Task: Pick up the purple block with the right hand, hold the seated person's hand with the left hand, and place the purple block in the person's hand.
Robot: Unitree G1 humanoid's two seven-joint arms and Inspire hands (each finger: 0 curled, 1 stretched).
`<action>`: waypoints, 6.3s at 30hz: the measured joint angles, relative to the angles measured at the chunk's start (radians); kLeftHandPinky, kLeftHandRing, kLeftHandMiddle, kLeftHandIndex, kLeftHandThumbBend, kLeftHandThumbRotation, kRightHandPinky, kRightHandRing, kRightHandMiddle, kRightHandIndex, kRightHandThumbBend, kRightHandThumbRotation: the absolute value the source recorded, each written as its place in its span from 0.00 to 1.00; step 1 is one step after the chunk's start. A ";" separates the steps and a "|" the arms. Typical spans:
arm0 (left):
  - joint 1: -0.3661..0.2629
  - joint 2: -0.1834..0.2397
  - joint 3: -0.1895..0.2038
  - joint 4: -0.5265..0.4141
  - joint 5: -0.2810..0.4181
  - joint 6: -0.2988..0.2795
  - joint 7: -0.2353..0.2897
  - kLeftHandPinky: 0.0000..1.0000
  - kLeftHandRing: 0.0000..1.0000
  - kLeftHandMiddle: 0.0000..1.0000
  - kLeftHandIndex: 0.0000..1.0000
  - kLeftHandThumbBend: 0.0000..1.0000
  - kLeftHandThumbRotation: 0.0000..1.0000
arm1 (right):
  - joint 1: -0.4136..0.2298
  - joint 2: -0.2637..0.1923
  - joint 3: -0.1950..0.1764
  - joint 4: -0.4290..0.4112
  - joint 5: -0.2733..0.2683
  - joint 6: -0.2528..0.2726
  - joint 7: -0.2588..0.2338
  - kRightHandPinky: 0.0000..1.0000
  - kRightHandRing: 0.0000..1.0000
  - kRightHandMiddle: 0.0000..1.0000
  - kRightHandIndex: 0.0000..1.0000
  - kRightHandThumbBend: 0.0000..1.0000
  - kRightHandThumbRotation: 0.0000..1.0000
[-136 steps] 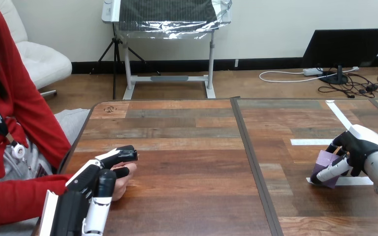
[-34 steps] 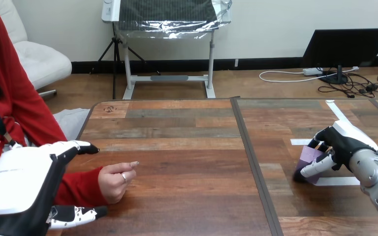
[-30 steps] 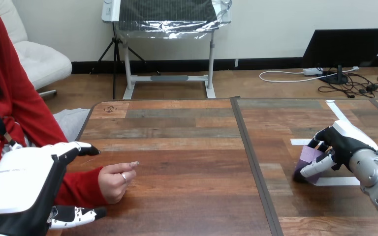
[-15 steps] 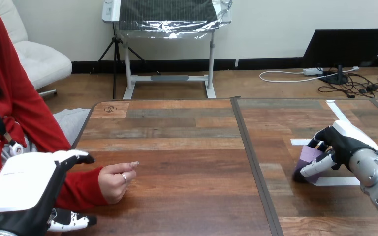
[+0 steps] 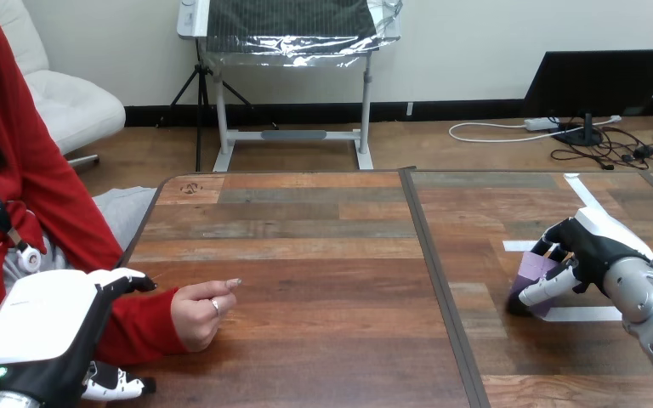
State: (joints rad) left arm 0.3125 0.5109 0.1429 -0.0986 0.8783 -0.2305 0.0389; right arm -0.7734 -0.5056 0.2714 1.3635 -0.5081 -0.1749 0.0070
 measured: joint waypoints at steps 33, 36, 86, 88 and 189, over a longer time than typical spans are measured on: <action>-0.157 0.075 -0.114 0.270 -0.002 0.009 0.080 0.74 0.77 0.77 0.75 1.00 0.19 | 0.000 0.000 -0.002 0.000 0.001 -0.004 -0.001 0.48 0.51 0.54 0.53 0.75 0.00; -0.168 0.078 -0.123 0.284 -0.003 0.013 0.086 0.74 0.76 0.77 0.75 1.00 0.20 | 0.000 0.000 -0.002 0.000 0.001 -0.004 -0.001 0.48 0.51 0.54 0.53 0.75 0.00; -0.290 0.112 -0.207 0.412 -0.025 0.029 0.116 0.73 0.75 0.75 0.74 1.00 0.19 | 0.000 0.000 -0.009 0.000 0.012 -0.013 -0.005 0.48 0.51 0.54 0.54 0.75 0.00; -0.292 0.112 -0.208 0.413 -0.027 0.029 0.115 0.73 0.75 0.75 0.74 1.00 0.19 | 0.000 0.000 -0.009 0.000 0.014 -0.013 -0.005 0.48 0.50 0.54 0.54 0.75 0.00; -0.477 0.115 -0.331 0.420 -0.205 0.184 -0.236 0.25 0.32 0.41 0.43 0.75 0.00 | 0.000 0.000 -0.002 0.000 0.016 -0.056 -0.016 0.45 0.49 0.53 0.53 0.76 0.00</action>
State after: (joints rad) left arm -0.1646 0.6264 -0.1886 0.3217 0.6733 -0.0468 -0.1974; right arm -0.7736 -0.5053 0.2697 1.3634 -0.4919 -0.2304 -0.0094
